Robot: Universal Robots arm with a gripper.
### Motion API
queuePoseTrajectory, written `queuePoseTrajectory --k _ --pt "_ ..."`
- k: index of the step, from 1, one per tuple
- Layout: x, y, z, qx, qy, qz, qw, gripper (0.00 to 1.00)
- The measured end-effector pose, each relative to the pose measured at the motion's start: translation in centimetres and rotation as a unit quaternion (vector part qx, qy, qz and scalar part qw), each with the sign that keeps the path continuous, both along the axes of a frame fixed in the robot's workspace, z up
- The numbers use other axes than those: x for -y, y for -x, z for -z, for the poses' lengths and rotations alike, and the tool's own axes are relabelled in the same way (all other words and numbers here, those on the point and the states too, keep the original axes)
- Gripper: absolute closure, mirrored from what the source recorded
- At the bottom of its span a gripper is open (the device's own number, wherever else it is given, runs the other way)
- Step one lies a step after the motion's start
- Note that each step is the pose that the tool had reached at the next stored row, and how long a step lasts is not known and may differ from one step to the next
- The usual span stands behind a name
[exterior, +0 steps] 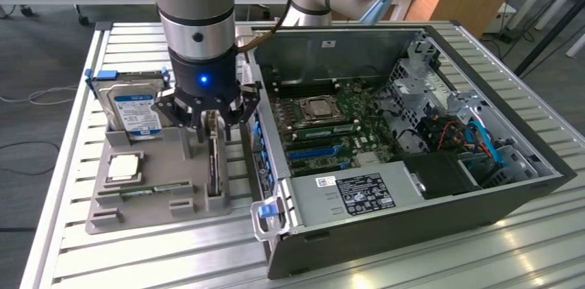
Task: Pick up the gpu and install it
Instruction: 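Pick up the gpu and move the gpu toward the slot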
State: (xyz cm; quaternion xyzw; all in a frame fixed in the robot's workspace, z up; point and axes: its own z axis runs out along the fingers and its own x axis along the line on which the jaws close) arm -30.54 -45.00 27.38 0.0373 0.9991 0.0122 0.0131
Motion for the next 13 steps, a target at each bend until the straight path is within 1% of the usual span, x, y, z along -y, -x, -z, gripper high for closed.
queuePoseTrajectory --k 4,8,10,13 --pt "0.19 0.18 -0.01 -0.0001 0.0000 0.000 1.0000 0.53" --pt "0.25 0.18 -0.01 -0.0001 0.0001 0.000 1.0000 0.53" --pt "0.40 0.18 -0.01 -0.0001 0.0001 0.000 1.0000 0.53" --pt "0.75 0.19 0.01 -0.0001 0.0001 0.000 1.0000 0.53"
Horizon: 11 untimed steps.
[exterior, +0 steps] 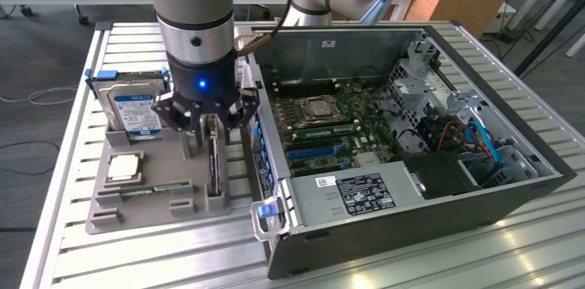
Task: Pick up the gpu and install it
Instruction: 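Pick up the gpu and move the gpu toward the slot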
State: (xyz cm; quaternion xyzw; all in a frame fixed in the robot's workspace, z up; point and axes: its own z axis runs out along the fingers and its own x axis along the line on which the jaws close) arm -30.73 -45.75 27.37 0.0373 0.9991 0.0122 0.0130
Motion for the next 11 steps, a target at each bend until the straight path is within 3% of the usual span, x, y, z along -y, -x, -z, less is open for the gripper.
queuePoseTrajectory --k 6,11 --pt "0.11 0.01 0.06 0.0000 0.0000 0.000 1.0000 0.53" --pt "0.11 0.01 0.91 0.0000 0.0000 0.000 1.0000 0.53"
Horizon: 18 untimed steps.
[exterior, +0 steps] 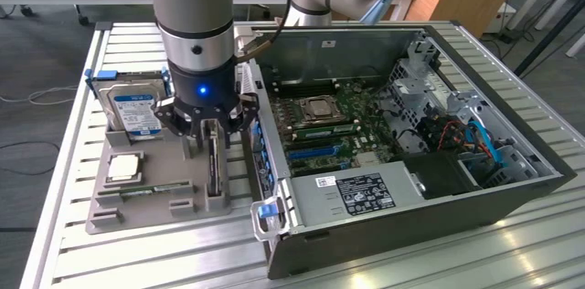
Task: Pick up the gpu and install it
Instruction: 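Pick up the gpu and move the gpu toward the slot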
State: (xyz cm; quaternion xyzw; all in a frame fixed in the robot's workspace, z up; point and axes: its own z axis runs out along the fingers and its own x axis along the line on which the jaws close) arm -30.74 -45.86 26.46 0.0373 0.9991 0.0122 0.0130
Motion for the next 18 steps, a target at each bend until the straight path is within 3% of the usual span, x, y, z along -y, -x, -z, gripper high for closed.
queuePoseTrajectory --k 6,18 --pt "0.00 0.0 1.02 0.0000 0.0000 0.000 1.0000 0.53" --pt "0.00 0.0 1.87 0.0000 0.0000 0.000 1.0000 0.53"
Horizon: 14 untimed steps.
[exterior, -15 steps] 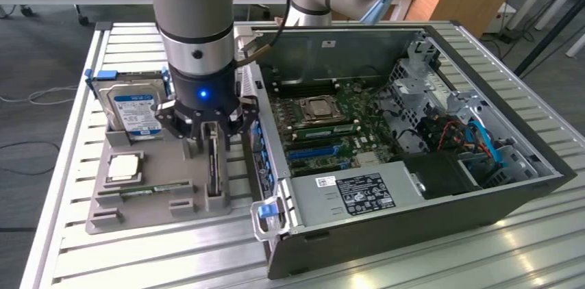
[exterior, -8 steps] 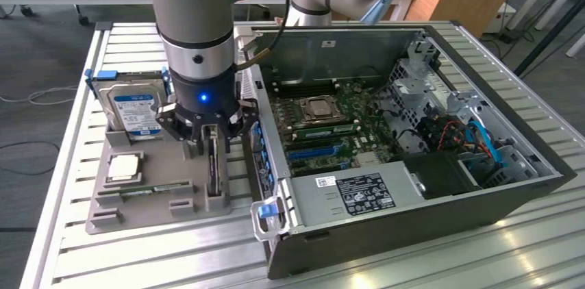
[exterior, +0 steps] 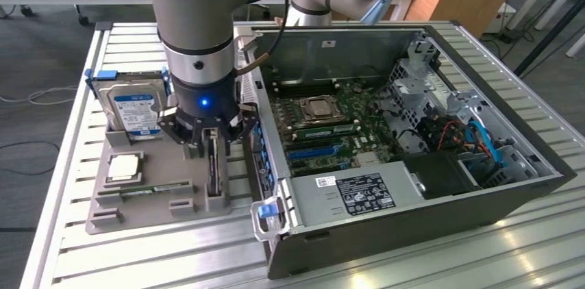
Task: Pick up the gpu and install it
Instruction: 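Pick up the gpu and move the gpu toward the slot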
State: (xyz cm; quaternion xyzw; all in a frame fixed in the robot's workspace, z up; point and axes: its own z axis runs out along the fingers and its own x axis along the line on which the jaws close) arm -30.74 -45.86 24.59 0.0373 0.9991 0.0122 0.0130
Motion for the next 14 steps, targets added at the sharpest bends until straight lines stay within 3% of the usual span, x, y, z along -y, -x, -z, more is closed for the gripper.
queuePoseTrajectory --k 14 --pt "-0.02 0.03 0.65 0.0001 -0.0001 0.000 1.0000 0.53"
